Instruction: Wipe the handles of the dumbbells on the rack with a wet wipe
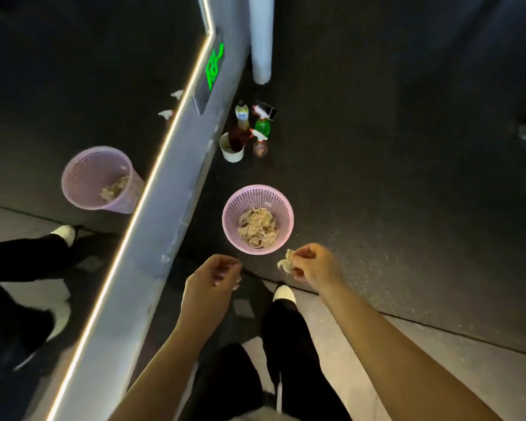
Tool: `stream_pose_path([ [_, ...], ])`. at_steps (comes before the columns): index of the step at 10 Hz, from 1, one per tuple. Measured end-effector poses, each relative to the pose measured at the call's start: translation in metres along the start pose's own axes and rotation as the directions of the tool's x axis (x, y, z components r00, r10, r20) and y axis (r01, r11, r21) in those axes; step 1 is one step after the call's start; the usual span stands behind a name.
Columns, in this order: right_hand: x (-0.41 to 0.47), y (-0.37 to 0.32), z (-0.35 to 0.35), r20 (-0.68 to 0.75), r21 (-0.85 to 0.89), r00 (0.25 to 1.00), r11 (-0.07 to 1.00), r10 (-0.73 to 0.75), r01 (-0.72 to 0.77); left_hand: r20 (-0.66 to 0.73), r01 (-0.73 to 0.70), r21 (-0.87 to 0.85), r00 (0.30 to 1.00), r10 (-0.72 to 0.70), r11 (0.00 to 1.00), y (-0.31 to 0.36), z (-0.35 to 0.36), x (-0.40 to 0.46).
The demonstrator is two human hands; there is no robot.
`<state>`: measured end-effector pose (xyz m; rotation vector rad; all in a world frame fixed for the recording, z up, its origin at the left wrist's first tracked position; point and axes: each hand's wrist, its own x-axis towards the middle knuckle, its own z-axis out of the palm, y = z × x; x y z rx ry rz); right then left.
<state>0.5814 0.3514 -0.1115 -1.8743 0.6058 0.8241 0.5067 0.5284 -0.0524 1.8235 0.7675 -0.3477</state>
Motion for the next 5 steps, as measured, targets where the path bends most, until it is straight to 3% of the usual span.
stream_pose_path([
  [1,0.088,-0.009,0.02,0.024,0.017,1.0,1.0,-0.01,0.01,-0.046,0.062,-0.015,0.997,-0.063,0.998,-0.013,0.012,0.063],
  [3,0.225,0.013,0.083,0.164,0.23,0.972,0.952,0.166,-0.201,-0.093,0.169,0.003,0.981,-0.168,0.986,-0.06,0.035,0.164],
  [5,0.234,0.03,0.083,0.183,0.131,0.938,0.939,0.293,-0.319,-0.068,0.278,-0.021,0.958,-0.279,0.96,-0.058,0.03,0.182],
])
